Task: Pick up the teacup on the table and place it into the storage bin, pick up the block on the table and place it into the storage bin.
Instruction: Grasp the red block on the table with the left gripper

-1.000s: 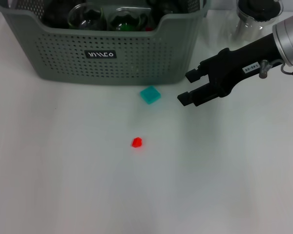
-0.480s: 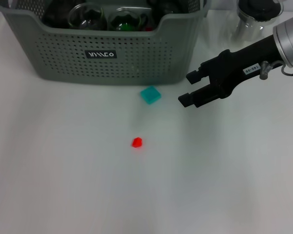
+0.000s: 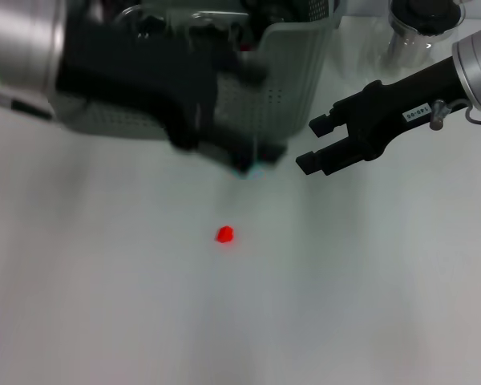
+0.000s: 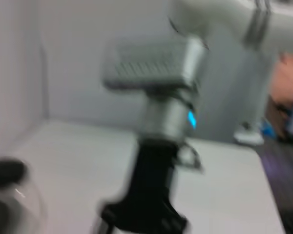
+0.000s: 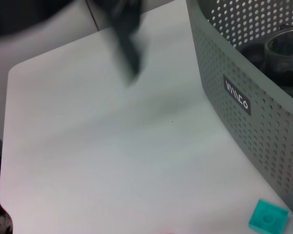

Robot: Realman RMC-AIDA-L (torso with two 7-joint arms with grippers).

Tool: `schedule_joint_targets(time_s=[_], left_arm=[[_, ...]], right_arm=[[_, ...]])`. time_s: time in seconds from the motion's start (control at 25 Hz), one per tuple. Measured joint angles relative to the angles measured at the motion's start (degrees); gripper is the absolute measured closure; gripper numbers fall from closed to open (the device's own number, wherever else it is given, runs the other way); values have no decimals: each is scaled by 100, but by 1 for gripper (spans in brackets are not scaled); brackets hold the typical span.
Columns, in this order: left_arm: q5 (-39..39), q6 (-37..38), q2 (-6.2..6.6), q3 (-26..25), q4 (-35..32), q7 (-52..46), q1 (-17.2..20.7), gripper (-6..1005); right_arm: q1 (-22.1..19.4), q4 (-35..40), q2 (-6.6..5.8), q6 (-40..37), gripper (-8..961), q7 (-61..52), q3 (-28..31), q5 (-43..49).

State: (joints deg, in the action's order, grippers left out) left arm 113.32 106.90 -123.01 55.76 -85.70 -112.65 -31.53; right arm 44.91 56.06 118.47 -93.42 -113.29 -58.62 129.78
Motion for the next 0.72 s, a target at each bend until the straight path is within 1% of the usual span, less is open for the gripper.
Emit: schedule_joint_targets(time_s=[0.08,0.2,0.24,0.28,0.48,0.72], left_arm=[[399,71,-63,281,33,128,45,60],[1147,-135,-110,774,236,257,22,66],[1406,-296,-115,1001,367,288,-13,68],[1543,-386,-117,1103,437,304,-31,70],[2407,-1210,-120,1941,1033,390,-267,79],[3090,-2133,-139,2949,1578,361,-420,90]], right_arm=[[1,-1,0,0,187,0,0,-1],[15,-8,1,0,188,0,0,2],[20,-8,3,-1,188,1,0,5],[23,-8,4,-2,188,1,0,9],[33,-11,10,-3,187,-9,-8,21],[7,-17,10,-2,186,-36,0,21]])
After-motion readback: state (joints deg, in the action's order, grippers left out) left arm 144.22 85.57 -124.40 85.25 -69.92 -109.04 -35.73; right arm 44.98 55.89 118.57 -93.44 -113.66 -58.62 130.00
